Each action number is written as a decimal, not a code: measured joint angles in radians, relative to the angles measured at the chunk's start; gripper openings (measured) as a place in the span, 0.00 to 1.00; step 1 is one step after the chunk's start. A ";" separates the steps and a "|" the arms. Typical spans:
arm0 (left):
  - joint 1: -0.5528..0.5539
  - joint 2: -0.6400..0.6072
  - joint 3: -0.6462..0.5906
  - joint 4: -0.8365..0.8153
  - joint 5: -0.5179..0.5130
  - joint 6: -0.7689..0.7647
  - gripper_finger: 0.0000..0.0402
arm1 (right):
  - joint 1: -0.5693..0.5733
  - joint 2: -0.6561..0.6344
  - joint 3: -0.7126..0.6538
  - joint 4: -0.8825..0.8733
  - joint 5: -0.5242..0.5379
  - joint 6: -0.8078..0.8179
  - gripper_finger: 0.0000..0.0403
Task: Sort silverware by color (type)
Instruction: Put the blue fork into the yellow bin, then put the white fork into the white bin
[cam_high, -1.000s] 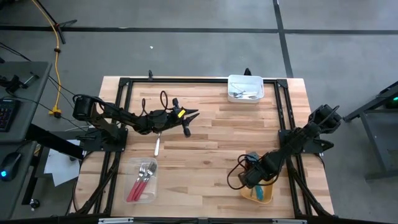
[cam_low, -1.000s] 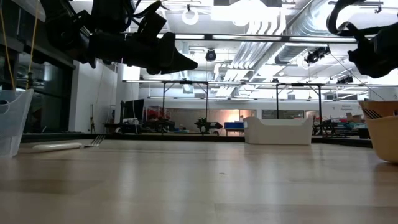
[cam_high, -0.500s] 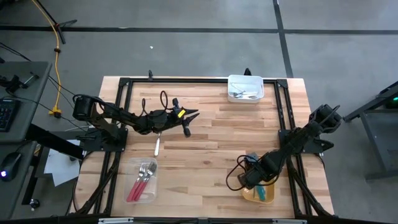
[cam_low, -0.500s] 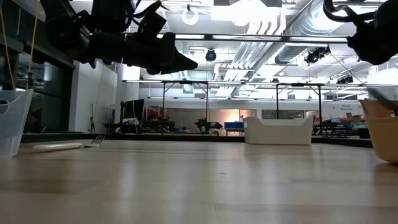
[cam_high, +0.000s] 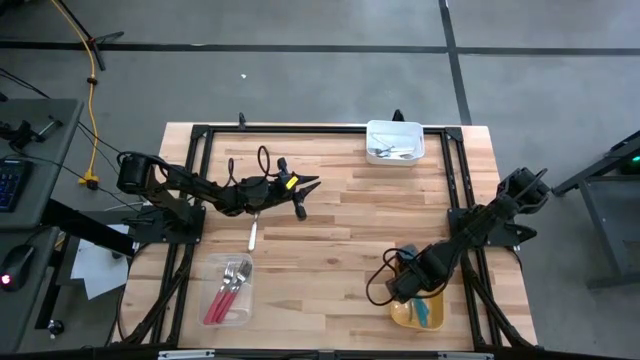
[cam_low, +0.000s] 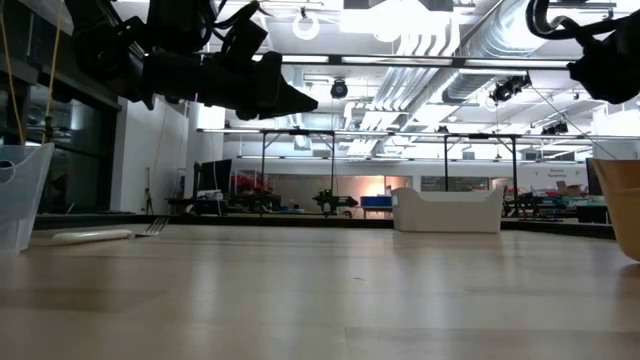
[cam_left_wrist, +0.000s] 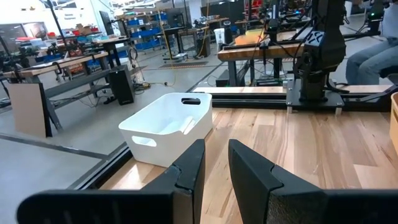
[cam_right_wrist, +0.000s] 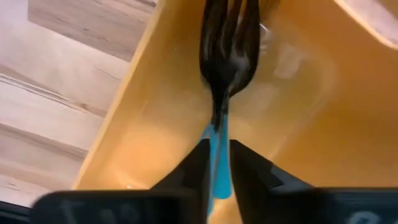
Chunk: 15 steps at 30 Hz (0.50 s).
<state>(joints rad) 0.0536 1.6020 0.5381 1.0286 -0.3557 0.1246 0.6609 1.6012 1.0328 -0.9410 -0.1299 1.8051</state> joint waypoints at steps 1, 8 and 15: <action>0.000 0.000 0.000 0.000 0.000 0.000 0.16 | -0.001 0.000 0.001 -0.007 0.000 -0.009 0.16; 0.000 0.000 0.000 -0.010 0.016 0.002 0.16 | -0.034 0.000 0.118 -0.238 0.029 -0.177 0.26; -0.005 -0.047 0.020 -0.156 0.058 0.003 0.15 | -0.134 -0.042 0.172 -0.238 0.338 -0.647 0.02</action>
<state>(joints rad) 0.0490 1.5555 0.5580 0.8722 -0.2973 0.1275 0.5265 1.5595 1.2053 -1.1788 0.2078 1.1578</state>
